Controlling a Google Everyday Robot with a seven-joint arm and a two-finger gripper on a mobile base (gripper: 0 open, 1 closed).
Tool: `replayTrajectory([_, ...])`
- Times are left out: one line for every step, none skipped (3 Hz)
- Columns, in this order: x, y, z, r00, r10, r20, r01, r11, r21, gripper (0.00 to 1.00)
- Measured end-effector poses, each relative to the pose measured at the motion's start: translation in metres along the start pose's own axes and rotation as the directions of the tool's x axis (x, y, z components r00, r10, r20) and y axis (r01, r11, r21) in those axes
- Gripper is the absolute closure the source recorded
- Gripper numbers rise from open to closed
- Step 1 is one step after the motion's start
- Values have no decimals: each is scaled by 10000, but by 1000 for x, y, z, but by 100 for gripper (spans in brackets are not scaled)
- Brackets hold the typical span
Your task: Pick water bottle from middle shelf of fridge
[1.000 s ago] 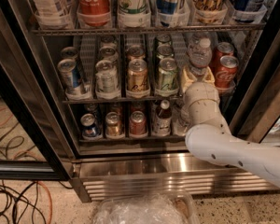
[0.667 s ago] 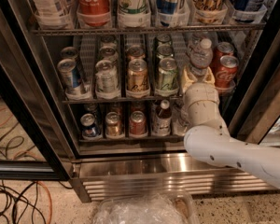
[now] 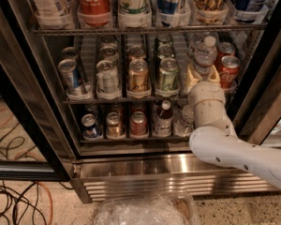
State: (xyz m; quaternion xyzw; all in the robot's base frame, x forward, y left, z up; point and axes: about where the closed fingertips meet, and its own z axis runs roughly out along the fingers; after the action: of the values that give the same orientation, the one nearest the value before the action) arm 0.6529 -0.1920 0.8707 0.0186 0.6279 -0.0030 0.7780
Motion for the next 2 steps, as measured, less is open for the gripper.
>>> replayTrajectory([-10, -4, 2, 9998, -207, 76, 208, 9997, -162, 100])
replayTrajectory([-20, -8, 4, 9989, -438, 140, 443, 9984, -351, 100])
